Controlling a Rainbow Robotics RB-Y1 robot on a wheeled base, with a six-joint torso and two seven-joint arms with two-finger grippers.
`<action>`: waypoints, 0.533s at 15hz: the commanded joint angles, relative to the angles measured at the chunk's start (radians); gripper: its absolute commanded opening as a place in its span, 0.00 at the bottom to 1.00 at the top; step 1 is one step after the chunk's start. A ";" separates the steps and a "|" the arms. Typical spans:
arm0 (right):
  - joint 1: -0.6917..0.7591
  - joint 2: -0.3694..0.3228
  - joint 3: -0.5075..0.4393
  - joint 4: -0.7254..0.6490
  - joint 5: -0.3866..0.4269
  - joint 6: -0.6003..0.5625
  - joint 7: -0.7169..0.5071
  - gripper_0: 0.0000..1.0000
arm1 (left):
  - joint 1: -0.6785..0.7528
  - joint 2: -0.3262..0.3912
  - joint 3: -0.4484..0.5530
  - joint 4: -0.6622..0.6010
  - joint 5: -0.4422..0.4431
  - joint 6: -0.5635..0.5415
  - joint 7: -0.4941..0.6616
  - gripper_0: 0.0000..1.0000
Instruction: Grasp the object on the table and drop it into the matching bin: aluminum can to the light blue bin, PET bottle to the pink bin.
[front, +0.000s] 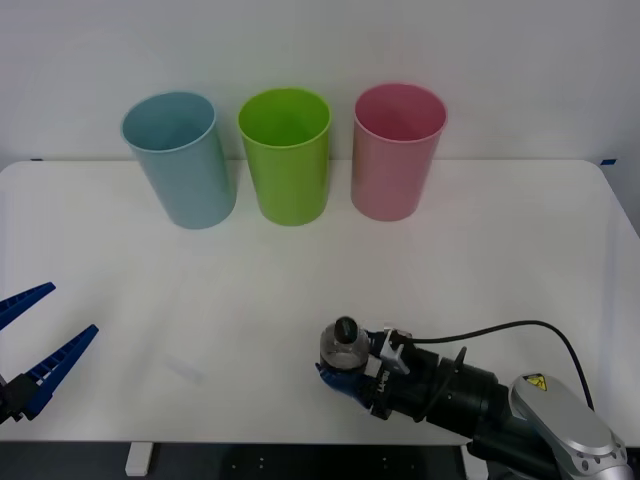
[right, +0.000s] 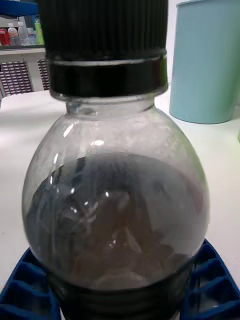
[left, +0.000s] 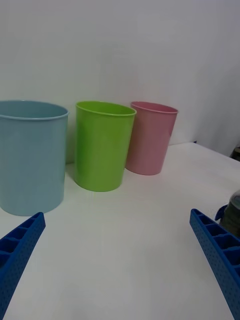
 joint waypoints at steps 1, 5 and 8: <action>-0.001 0.000 0.000 -0.001 0.001 0.003 -0.003 0.00 | 0.000 0.000 0.000 0.000 0.000 0.000 0.000 1.00; -0.005 -0.002 -0.011 -0.001 -0.008 0.004 -0.010 0.00 | 0.000 0.000 0.000 0.000 0.000 0.000 0.000 1.00; -0.003 0.000 -0.037 -0.007 -0.010 0.004 -0.026 0.00 | 0.000 0.000 0.000 0.000 0.000 0.000 0.000 1.00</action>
